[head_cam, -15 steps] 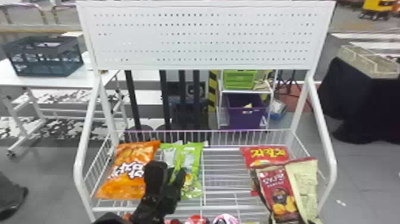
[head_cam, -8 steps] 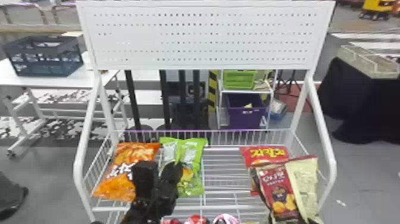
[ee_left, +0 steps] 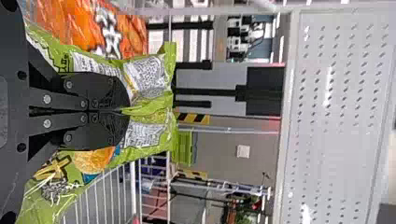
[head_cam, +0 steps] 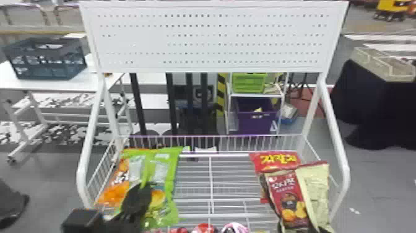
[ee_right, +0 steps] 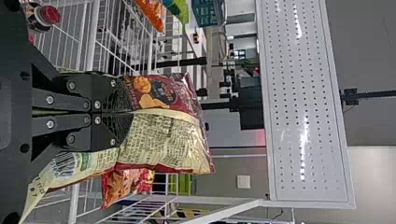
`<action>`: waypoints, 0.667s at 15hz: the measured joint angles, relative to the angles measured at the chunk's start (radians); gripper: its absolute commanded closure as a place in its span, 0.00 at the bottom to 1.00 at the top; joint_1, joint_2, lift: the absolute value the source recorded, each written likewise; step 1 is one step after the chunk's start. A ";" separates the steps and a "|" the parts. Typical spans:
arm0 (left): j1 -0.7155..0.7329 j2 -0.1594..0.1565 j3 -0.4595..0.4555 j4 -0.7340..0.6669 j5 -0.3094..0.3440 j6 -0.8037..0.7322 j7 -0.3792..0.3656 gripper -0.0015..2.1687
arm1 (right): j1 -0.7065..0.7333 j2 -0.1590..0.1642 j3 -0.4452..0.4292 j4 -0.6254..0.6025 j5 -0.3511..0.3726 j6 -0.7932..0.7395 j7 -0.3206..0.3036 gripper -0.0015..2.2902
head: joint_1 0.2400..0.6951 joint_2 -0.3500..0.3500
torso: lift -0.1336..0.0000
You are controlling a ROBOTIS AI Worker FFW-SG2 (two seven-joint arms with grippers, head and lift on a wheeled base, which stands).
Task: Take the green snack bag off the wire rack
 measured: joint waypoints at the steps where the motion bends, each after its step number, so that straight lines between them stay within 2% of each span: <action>1: 0.072 0.003 0.047 -0.034 -0.010 -0.043 -0.007 0.79 | -0.002 -0.001 0.000 0.000 0.000 0.001 0.000 0.98 | 0.57 0.50 | 1.00; 4: 0.270 -0.008 0.179 -0.114 -0.015 -0.205 -0.034 0.79 | -0.006 -0.004 0.006 0.002 -0.001 0.003 0.000 0.98 | 0.57 0.50 | 1.00; 7: 0.420 -0.054 0.269 -0.145 -0.016 -0.363 -0.075 0.79 | -0.008 -0.004 0.009 0.003 -0.002 0.003 0.000 0.98 | 0.57 0.50 | 1.00; 10: 0.510 -0.087 0.323 -0.150 -0.018 -0.473 -0.098 0.79 | -0.006 -0.006 0.011 0.003 -0.002 0.002 0.000 0.98 | 0.57 0.50 | 1.00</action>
